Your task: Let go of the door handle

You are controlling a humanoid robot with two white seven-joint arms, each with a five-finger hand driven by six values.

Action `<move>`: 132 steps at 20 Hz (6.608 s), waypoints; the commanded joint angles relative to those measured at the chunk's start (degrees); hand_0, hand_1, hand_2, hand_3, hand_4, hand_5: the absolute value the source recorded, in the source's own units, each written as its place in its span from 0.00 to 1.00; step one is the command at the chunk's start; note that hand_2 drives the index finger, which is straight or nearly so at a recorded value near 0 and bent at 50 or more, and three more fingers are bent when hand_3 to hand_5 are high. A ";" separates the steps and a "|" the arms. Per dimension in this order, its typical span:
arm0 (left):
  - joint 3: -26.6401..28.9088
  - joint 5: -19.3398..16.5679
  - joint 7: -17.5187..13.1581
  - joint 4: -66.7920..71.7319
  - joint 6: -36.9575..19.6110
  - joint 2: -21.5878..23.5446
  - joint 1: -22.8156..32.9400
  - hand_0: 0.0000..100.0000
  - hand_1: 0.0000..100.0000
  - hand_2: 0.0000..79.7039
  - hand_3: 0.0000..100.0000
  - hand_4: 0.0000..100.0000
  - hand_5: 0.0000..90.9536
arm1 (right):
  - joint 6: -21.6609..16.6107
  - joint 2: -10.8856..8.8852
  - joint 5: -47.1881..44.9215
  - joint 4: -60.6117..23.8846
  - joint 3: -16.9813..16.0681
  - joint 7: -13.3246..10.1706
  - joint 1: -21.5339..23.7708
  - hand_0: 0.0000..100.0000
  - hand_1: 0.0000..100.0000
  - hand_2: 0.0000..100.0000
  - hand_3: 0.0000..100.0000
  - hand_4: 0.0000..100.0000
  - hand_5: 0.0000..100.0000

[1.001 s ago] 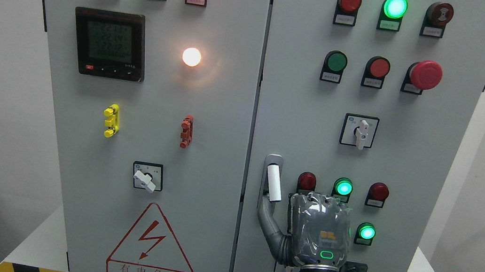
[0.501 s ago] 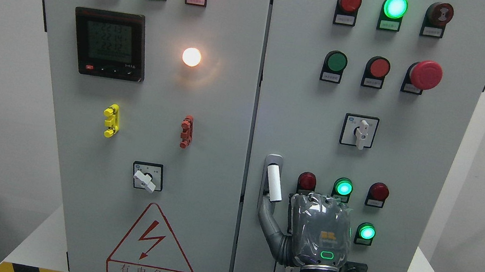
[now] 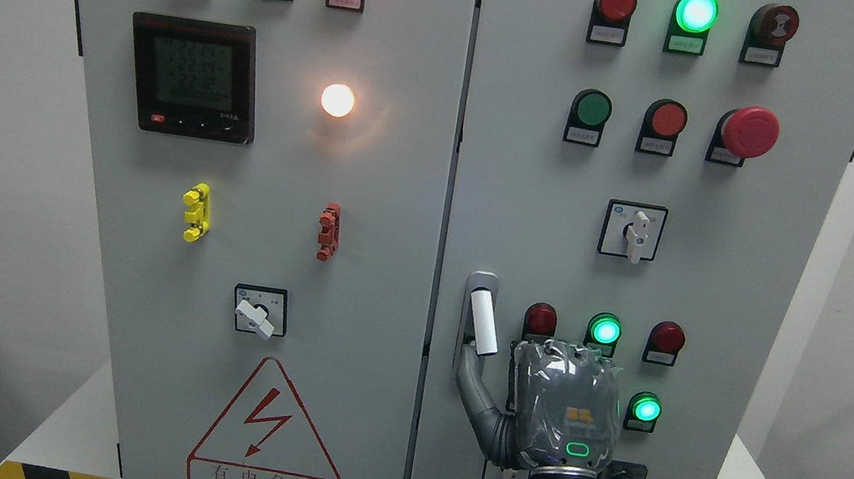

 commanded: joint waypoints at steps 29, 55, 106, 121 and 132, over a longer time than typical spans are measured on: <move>0.09 0.00 -0.05 0.53 0.04 0.00 -0.18 0.12 0.39 0.00 0.00 0.00 0.00 | -0.09 0.07 0.00 -0.05 -0.45 -0.13 0.00 0.50 0.11 0.99 1.00 1.00 0.98; 0.09 0.00 -0.05 0.53 0.04 0.00 -0.18 0.12 0.39 0.00 0.00 0.00 0.00 | -0.09 0.07 0.00 -0.14 -0.98 -0.22 0.00 0.51 0.12 0.99 1.00 1.00 0.98; 0.09 0.00 -0.05 0.53 0.04 0.00 -0.18 0.12 0.39 0.00 0.00 0.00 0.00 | -0.18 0.25 -0.35 -0.67 -2.12 -0.13 -0.18 0.53 0.12 0.99 1.00 1.00 0.99; 0.09 0.00 -0.05 0.53 0.04 0.00 -0.18 0.12 0.39 0.00 0.00 0.00 0.00 | -0.18 0.34 -0.35 -0.67 -2.21 -0.13 -0.71 0.54 0.12 0.99 1.00 1.00 0.99; 0.09 0.00 -0.05 0.53 0.04 0.00 -0.18 0.12 0.39 0.00 0.00 0.00 0.00 | -0.18 0.34 -0.35 -0.93 -2.30 -0.13 -0.71 0.54 0.12 0.99 1.00 1.00 0.99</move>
